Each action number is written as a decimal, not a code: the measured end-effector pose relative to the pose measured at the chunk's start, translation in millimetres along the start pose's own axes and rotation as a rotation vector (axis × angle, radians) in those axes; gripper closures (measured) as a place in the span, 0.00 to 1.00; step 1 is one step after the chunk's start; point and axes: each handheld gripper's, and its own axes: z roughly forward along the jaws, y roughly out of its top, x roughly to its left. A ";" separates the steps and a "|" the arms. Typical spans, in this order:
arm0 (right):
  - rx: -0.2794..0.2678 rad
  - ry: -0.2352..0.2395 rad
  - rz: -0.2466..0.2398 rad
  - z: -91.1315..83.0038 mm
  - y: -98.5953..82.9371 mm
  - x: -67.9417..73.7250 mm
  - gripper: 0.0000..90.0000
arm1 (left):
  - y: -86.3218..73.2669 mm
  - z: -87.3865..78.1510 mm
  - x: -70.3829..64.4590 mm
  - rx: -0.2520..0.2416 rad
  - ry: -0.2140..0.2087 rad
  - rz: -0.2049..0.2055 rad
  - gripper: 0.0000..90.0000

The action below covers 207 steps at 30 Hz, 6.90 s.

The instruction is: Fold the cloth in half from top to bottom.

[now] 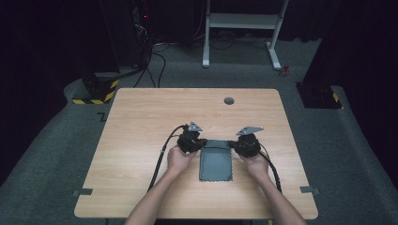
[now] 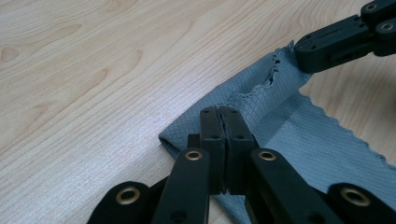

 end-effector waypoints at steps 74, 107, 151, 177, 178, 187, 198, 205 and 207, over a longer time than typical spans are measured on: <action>-0.051 0.094 -0.011 -26.1 -34.7 23.3 1.00 | -38.1 -24.3 -24.3 -0.056 -0.070 -0.018 0.98; -0.049 0.119 -0.053 -37.2 -57.4 44.1 1.00 | -62.4 -34.5 -41.8 -0.047 -0.101 0.004 0.98; -0.111 0.129 -0.053 -62.0 -62.4 54.2 1.00 | -63.3 -59.2 -60.1 -0.109 -0.098 0.066 0.71; -0.012 0.033 -0.211 -42.1 -84.8 84.4 0.82 | -89.8 -45.8 -66.0 0.052 -0.026 0.165 0.65; -0.007 0.032 -0.211 -42.4 -84.3 84.9 0.80 | -90.3 -47.0 -65.6 0.056 -0.027 0.169 0.64; -0.061 0.053 -0.060 -41.0 -59.2 56.5 0.94 | -61.7 -49.3 -46.3 -0.026 -0.048 0.100 0.62; -0.031 0.065 0.048 10.4 -18.1 43.6 0.96 | -31.5 3.8 -33.9 -0.009 -0.028 0.030 0.63; -0.005 -0.012 0.094 7.7 -28.6 20.3 0.94 | -34.9 0.0 -23.0 0.044 0.063 0.031 0.65; -0.002 -0.036 0.093 2.5 -30.8 16.5 0.91 | -35.7 -1.0 -18.6 0.052 0.084 0.022 0.63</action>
